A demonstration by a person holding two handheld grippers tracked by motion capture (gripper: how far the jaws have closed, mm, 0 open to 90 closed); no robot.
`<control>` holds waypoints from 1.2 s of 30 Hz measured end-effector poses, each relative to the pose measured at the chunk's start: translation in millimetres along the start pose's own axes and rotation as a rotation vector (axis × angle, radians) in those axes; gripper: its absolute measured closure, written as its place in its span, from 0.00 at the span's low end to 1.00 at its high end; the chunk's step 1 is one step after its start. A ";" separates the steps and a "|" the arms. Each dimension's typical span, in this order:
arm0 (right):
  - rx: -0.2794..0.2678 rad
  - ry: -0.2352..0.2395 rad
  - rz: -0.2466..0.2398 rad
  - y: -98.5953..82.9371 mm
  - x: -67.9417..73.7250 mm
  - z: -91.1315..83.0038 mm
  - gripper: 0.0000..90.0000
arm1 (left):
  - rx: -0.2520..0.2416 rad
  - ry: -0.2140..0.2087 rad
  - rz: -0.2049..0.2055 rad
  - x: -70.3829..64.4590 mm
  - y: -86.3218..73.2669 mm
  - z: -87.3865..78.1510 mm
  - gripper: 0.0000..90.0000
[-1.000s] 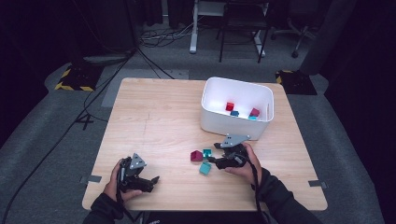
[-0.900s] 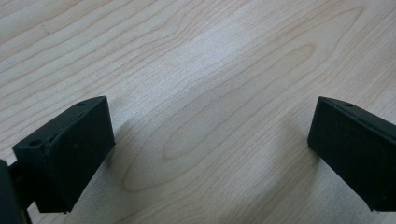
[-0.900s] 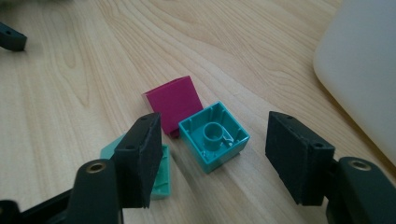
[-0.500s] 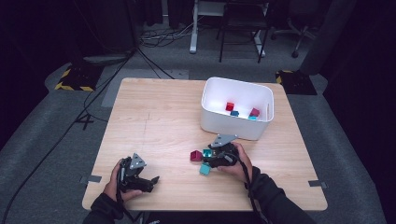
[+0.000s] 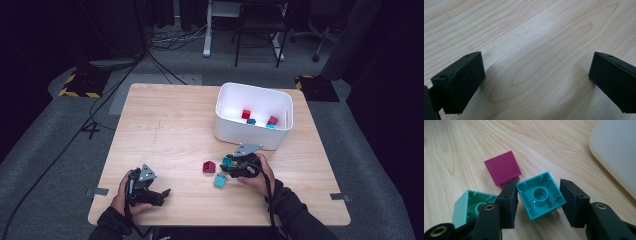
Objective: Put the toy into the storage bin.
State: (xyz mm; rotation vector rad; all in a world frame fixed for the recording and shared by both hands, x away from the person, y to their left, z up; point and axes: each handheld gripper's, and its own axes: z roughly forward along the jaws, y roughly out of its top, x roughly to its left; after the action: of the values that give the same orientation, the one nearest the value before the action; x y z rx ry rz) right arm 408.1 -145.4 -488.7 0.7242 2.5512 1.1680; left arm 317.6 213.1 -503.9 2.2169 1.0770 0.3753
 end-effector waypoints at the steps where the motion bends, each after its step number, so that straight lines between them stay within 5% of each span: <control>1: -0.002 0.006 -0.003 -0.5 -0.4 -2.5 0.56 | 0.000 0.000 0.000 0.0 0.0 0.0 0.01; 36: -0.108 -0.056 -0.009 -6.5 -11.6 -84.6 0.57 | -0.001 0.000 0.003 0.2 0.0 0.1 0.01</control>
State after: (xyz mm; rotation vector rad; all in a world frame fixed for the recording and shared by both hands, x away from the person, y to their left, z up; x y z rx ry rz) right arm 381.0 -209.1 -438.5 0.7094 2.4223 1.2532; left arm 317.8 213.2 -504.0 2.2177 1.0739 0.3769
